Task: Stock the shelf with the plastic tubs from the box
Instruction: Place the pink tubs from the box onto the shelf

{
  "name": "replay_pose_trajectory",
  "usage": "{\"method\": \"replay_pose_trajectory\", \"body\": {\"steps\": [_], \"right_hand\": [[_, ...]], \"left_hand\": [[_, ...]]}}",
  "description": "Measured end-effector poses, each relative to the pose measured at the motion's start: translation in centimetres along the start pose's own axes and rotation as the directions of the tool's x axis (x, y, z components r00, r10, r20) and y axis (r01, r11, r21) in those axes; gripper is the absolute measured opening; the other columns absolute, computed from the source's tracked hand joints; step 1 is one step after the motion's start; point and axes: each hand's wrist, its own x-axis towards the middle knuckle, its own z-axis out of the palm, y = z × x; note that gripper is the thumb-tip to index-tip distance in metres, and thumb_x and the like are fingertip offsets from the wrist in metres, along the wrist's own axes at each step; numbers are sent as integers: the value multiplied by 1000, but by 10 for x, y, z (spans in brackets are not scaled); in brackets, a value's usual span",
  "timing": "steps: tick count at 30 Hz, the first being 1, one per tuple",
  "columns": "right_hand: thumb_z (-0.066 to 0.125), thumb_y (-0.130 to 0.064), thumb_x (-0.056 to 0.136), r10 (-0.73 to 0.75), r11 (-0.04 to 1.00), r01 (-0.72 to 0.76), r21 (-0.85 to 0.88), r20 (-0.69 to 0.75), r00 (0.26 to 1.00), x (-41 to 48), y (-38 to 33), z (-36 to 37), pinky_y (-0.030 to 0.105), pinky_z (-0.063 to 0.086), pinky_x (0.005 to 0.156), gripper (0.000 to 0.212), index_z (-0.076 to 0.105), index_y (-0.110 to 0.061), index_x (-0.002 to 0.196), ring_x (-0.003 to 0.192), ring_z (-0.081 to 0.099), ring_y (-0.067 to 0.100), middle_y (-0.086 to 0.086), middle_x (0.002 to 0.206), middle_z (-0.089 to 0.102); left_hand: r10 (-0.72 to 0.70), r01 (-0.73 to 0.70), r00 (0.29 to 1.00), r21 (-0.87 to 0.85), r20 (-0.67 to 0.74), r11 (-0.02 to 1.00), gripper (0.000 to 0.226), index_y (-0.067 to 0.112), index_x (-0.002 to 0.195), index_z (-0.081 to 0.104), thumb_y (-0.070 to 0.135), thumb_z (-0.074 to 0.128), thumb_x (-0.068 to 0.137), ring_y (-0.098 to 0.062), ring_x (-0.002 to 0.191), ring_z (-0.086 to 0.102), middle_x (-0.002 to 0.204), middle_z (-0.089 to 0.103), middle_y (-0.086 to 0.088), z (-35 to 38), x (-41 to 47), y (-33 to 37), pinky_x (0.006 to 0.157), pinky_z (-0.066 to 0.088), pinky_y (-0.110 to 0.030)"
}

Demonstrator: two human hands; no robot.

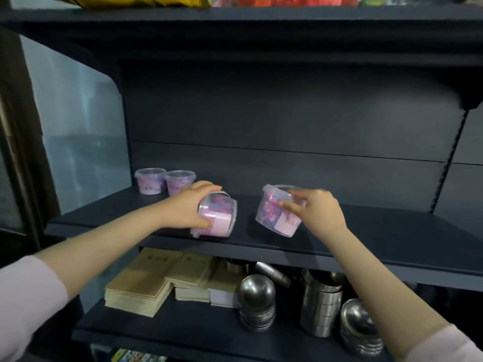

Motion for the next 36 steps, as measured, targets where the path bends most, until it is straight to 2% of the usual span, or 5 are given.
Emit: {"method": "replay_pose_trajectory", "body": {"steps": [14, 20, 24, 28, 36], "right_hand": [[50, -56, 90, -120, 799, 169, -577, 122, 985, 79, -24, 120, 35, 38, 87, 41, 64, -33, 121, 105, 54, 27, 5, 96, 70], [43, -45, 96, -98, 894, 232, -384, 337, 936, 122, 3, 130, 38, 35, 101, 38, 51, -42, 133, 118, 42, 22, -13, 138, 51], [52, -47, 92, -111, 948, 220, -229, 410, 905, 145, 24, 132, 38, 32, 103, 38, 53, -47, 130, 115, 37, 18, -17, 133, 48], [52, -51, 91, -160, 958, 242, -152, 417, 895, 160, 33, 140, 38, 30, 104, 38, 53, -47, 129, 108, 35, 13, -19, 126, 49], [54, -49, 90, -142, 952, 229, -202, 372, 917, 178, 25, 163, 37, 33, 103, 42, 51, -46, 132, 117, 38, 18, -13, 131, 49]], "left_hand": [[148, -183, 972, 195, 180, 964, 93, 22, 152, 9, 11, 66, 79, -8, 147, 3, 161, -5, 7, 2, 73, -83, 116, 12, -21], [160, -198, 964, 170, 212, 965, 85, 28, 153, 4, -5, 46, 87, -5, 146, 3, 159, -14, 13, 18, 105, -99, 116, 11, -19], [103, -100, 987, -31, 124, 995, 84, 34, 151, 10, 10, 59, 87, -5, 139, 28, 158, -5, 22, 23, 123, -102, 104, 34, -20], [83, -77, 995, -120, 46, 990, 75, 37, 150, 21, 16, 60, 89, -6, 135, 38, 157, 21, 18, 31, 134, -110, 100, 32, -10], [145, -172, 975, 159, 171, 972, 62, 33, 146, 26, 16, 54, 93, -17, 127, 47, 151, 37, 6, 40, 157, -135, 104, 41, -35]]}}
